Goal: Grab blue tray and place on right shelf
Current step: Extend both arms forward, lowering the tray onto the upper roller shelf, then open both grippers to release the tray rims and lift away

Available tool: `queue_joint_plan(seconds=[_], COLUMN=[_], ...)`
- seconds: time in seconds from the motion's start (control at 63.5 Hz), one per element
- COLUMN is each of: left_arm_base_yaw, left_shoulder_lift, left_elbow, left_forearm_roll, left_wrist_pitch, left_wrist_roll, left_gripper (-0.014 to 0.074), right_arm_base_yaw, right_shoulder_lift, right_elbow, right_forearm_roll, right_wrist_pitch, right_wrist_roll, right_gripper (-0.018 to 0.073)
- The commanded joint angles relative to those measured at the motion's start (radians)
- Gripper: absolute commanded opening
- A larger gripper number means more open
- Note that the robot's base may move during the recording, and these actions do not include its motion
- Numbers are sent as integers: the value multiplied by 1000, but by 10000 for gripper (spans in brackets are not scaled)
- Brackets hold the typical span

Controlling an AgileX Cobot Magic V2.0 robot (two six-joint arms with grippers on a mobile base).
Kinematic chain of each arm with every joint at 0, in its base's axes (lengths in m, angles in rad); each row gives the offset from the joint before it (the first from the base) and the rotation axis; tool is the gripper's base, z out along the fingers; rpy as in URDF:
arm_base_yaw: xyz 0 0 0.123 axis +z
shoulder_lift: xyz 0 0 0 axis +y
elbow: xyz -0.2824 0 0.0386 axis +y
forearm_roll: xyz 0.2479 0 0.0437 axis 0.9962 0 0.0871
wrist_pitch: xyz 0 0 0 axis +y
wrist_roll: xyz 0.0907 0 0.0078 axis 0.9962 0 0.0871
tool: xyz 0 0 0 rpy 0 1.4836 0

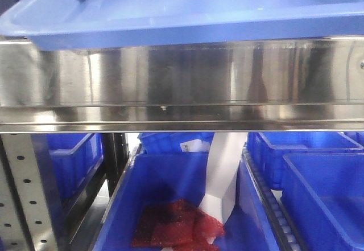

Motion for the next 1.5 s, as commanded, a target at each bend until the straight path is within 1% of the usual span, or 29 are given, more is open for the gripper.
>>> queue_joint_plan(seconds=[0.0,0.031,0.126,0.236,0.504,0.63,0.819,0.882,0.976,0.992,1.055,1.134,1.15,1.165,1.181,1.244,1.26,1.307,1.48], left_arm_base_yaw=[-2,6,19,50,143,158,158,158,158,158,158,158,158,158,158,158,158,158,156], left_shoulder_lift=[-39,-39,-37,-35,34,97,168,184,199,199,199,199,199,199,199,199,199,199,180], left_elbow=[-58,-66,-99,-146,-163,-169,-169,-170,-171,-171,-171,-173,-173,-173,-175,-180,-182,-193,-261], left_forearm_roll=[1,1,6,11,11,11,11,9,6,6,6,6,6,4,5,-1,-1,-7,-7], left_wrist_pitch=[63,60,48,-3,-126,-158,-179,-186,-181,-179,-179,-184,-184,-184,-184,-184,-182,-166,-99], left_wrist_roll=[18,32,32,37,40,58,58,87,109,109,109,109,109,109,109,109,109,109,109], left_gripper=[-48,-48,-48,-48,-48,-48,-42,-10,92,115,243,382,420,444,467,538,555,571,553], right_arm_base_yaw=[4,4,3,-8,-39,-48,-51,-51,-51,-51,-51,-51,-51,-51,-51,-51,-51,-51,-51], right_shoulder_lift=[-32,-32,-23,20,259,368,466,493,517,520,525,525,525,525,525,524,524,518,469], right_elbow=[-43,-50,-90,-180,-431,-507,-515,-515,-515,-515,-515,-516,-517,-519,-520,-525,-525,-525,-525], right_forearm_roll=[27,28,30,30,33,33,31,31,31,31,31,31,31,31,31,31,31,30,31], right_wrist_pitch=[-53,-62,-88,-100,-91,-91,-96,-99,-99,-99,-98,-98,-98,-96,-94,-83,-81,-76,-76], right_wrist_roll=[-36,-36,-36,-36,-36,-36,-36,-36,-36,-36,-36,-36,-36,-36,-36,-36,-36,-36,-36], right_gripper=[57,57,57,57,57,57,58,58,66,76,164,362,404,447,510,655,648,627,585])
